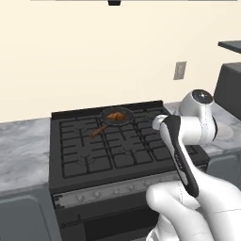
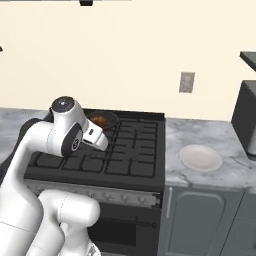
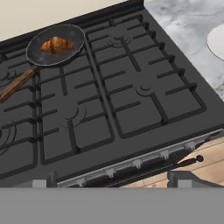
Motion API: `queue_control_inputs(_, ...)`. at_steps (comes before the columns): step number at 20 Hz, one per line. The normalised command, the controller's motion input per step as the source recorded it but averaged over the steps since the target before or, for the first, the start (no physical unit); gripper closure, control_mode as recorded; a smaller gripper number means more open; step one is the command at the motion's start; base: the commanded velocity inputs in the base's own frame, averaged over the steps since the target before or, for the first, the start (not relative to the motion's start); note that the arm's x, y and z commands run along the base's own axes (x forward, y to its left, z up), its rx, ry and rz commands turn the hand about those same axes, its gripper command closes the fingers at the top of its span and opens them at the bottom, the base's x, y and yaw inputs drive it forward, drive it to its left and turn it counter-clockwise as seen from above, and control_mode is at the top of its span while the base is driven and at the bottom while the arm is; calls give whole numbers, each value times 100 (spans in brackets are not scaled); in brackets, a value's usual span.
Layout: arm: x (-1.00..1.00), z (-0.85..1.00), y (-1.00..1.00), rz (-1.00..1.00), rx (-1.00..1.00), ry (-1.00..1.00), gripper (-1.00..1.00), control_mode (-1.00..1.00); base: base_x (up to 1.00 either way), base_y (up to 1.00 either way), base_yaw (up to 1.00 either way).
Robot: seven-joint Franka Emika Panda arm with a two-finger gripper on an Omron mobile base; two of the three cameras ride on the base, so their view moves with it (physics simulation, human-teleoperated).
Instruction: Pick the croissant and place it on the pan. Then turn on the stove to warm the croissant.
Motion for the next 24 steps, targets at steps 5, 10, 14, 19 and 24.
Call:
queue_control_inputs(5, 0, 0, 0, 0, 0, 0, -100, 100, -23, 36, -20)
queue_control_inputs(10, 0, 0, 0, 0, 0, 0, -100, 100, -41, 39, -24)
queue_control_inputs(14, 0, 0, 0, 0, 0, 0, -100, 100, -40, 40, -25)
queue_control_inputs(19, 0, 0, 0, 0, 0, 0, -100, 100, -19, 43, -23)
queue_control_inputs(24, 0, 0, 0, 0, 0, 0, -100, 100, -10, 44, -22)
